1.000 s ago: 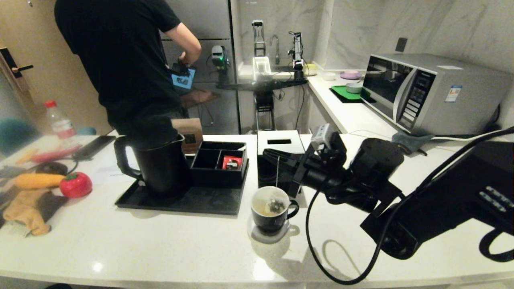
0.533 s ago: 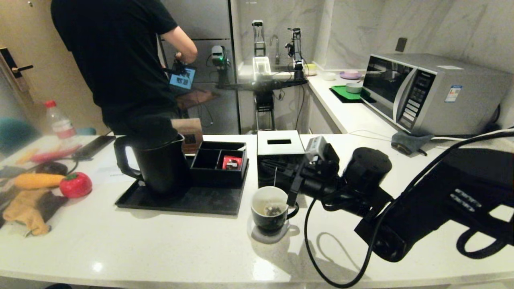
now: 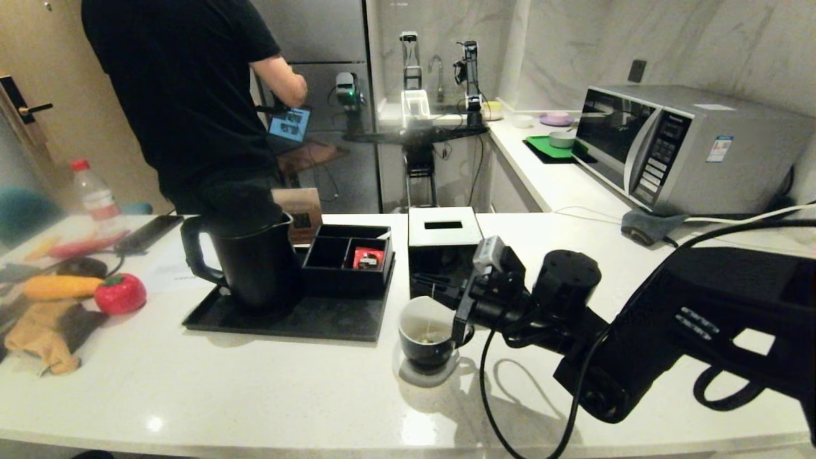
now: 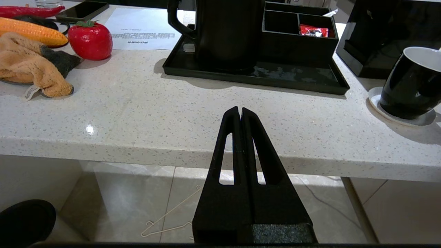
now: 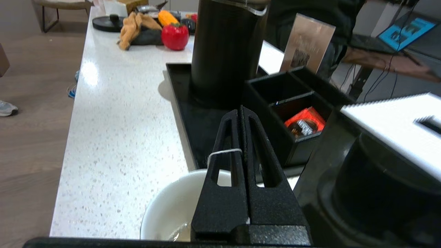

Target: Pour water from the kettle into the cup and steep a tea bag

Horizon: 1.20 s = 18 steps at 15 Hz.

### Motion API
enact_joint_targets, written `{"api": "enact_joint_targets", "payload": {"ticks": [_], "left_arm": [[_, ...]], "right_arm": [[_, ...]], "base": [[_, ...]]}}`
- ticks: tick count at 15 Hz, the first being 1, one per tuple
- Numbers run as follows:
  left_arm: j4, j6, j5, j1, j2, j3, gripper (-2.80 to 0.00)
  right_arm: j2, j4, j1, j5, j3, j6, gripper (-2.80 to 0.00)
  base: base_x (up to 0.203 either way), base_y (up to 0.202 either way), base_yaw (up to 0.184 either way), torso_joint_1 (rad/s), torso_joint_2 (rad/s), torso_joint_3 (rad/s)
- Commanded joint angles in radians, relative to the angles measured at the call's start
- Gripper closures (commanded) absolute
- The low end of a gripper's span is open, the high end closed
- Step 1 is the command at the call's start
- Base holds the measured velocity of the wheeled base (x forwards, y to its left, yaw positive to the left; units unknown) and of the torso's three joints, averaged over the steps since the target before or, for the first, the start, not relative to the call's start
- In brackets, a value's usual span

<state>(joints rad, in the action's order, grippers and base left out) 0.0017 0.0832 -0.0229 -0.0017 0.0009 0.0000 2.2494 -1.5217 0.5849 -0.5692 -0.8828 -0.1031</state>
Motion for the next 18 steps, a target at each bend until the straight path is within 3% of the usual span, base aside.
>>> {"api": "enact_joint_targets", "payload": {"ticks": [1,18], "left_arm": [[0.000,0.001,0.000,0.000,-0.001,0.000,0.00],[0.000,0.003,0.000,0.000,-0.001,0.000,0.00]], "right_arm": [[0.011,-0.020,0.000,-0.005,-0.002,0.000,0.00],[-0.139,-0.006,-0.031,-0.008,-0.078,0.027,0.00]], "base": [[0.000,0.000,0.000,0.000,0.00,0.000],[0.000,0.000,0.000,0.000,0.00,0.000]]}}
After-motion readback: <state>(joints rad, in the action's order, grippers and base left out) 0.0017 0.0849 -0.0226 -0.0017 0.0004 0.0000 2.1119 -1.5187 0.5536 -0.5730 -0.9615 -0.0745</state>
